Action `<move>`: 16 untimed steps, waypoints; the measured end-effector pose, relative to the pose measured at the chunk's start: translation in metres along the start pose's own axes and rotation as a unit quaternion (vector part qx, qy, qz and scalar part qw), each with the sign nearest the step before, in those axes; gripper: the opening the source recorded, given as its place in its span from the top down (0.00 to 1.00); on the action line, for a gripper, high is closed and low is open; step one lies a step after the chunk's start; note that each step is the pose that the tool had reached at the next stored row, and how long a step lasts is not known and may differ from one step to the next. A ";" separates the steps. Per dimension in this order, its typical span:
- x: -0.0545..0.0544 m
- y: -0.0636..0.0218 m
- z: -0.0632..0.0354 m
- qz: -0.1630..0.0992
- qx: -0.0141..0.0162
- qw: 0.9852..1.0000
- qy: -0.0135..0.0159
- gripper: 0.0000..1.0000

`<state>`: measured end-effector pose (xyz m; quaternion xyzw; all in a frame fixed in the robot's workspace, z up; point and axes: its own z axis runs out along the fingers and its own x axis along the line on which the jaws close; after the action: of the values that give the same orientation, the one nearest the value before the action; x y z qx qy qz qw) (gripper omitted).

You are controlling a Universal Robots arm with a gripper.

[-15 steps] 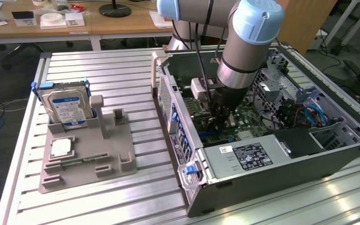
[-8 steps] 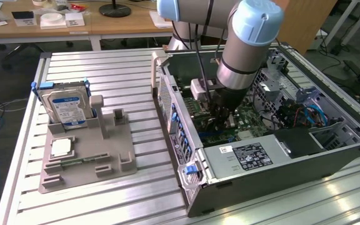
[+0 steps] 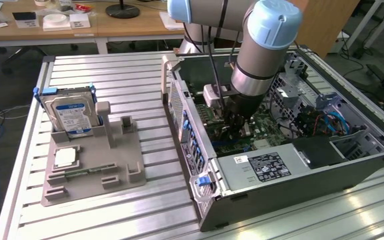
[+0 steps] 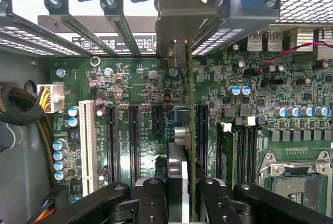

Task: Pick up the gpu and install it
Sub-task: 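Insert the gpu into the slot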

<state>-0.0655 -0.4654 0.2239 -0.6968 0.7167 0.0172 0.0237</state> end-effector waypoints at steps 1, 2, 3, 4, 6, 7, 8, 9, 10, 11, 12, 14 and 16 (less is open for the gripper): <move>0.000 -0.0001 -0.0003 0.000 0.000 1.000 0.000 0.72; 0.000 -0.0001 -0.0007 0.000 0.000 1.000 0.000 0.72; 0.000 -0.0001 -0.0009 0.000 0.000 1.000 0.000 0.72; 0.000 0.0000 -0.0010 0.000 0.000 1.000 0.000 0.72; 0.000 0.0000 -0.0011 0.000 0.000 1.000 0.000 0.72; 0.000 0.0001 -0.0011 0.000 0.000 1.000 0.000 0.72; 0.000 0.0003 -0.0010 0.000 0.000 1.000 0.000 0.72; 0.000 0.0004 -0.0006 0.000 0.000 1.000 0.000 0.72; 0.000 0.0004 0.0001 0.000 0.000 1.000 0.000 0.72; 0.000 0.0004 0.0008 0.000 0.000 1.000 0.000 0.72; 0.000 0.0005 0.0015 0.000 0.000 1.000 0.000 0.72; 0.000 0.0005 0.0023 0.000 0.000 1.000 0.000 0.72; 0.000 0.0004 0.0024 0.000 0.000 1.000 0.000 0.72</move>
<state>-0.0659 -0.4654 0.2215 -0.6968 0.7167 0.0175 0.0235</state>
